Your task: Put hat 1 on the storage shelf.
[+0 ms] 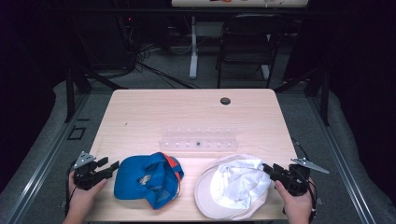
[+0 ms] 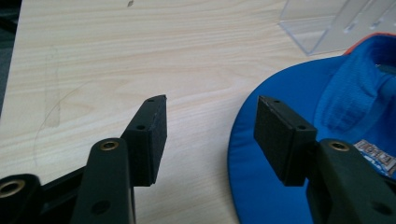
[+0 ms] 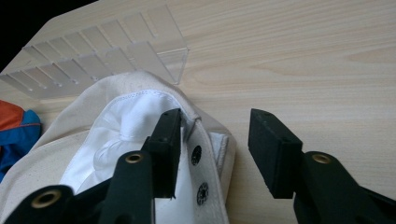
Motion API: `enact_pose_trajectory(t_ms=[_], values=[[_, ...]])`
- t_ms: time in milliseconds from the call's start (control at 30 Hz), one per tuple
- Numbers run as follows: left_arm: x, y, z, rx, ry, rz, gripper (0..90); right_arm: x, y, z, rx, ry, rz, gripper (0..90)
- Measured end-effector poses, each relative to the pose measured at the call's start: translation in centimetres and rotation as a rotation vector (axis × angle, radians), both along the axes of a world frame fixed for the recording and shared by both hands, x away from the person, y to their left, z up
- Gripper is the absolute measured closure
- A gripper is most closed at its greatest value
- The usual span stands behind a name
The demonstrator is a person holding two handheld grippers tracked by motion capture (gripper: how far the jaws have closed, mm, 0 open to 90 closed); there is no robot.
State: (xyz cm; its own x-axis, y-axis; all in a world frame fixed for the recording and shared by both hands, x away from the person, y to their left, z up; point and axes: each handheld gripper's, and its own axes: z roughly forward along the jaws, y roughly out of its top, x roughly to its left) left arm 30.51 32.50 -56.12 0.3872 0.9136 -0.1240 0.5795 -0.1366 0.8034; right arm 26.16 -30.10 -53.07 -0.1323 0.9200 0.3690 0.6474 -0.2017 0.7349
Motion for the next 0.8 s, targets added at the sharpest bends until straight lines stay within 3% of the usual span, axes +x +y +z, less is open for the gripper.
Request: enact_pose_trajectory(t_ms=[133,200,300,467,567,667,700,800], values=[[0.2,-0.3,0.2,0.002,0.009,-0.013,43.8,-0.1,-0.6,0.2,0.004,0.001,-0.008,50.4],[0.3,-0.4,0.1,-0.001,0.012,-0.013,43.8,0.0,-0.8,0.1,0.043,-0.002,-0.008,49.5],[0.4,-0.4,0.0,-0.001,0.037,-0.022,43.8,0.5,-0.9,0.4,0.019,0.055,0.028,47.0],[0.0,-0.2,0.1,0.002,0.032,-0.025,43.8,1.4,-0.7,1.6,0.026,0.119,0.058,46.3],[-0.2,-0.1,0.2,0.007,0.033,-0.022,43.9,2.6,-0.2,3.3,0.007,0.208,0.120,45.1],[-0.1,0.0,0.2,0.005,0.028,-0.017,43.9,3.1,0.0,4.3,0.008,0.241,0.155,44.1],[-0.1,0.1,0.2,0.011,0.033,-0.018,43.9,3.6,0.2,5.2,-0.020,0.268,0.172,43.4],[0.0,0.1,0.2,0.012,0.035,-0.015,43.9,4.0,0.4,5.8,-0.051,0.286,0.182,43.0]])
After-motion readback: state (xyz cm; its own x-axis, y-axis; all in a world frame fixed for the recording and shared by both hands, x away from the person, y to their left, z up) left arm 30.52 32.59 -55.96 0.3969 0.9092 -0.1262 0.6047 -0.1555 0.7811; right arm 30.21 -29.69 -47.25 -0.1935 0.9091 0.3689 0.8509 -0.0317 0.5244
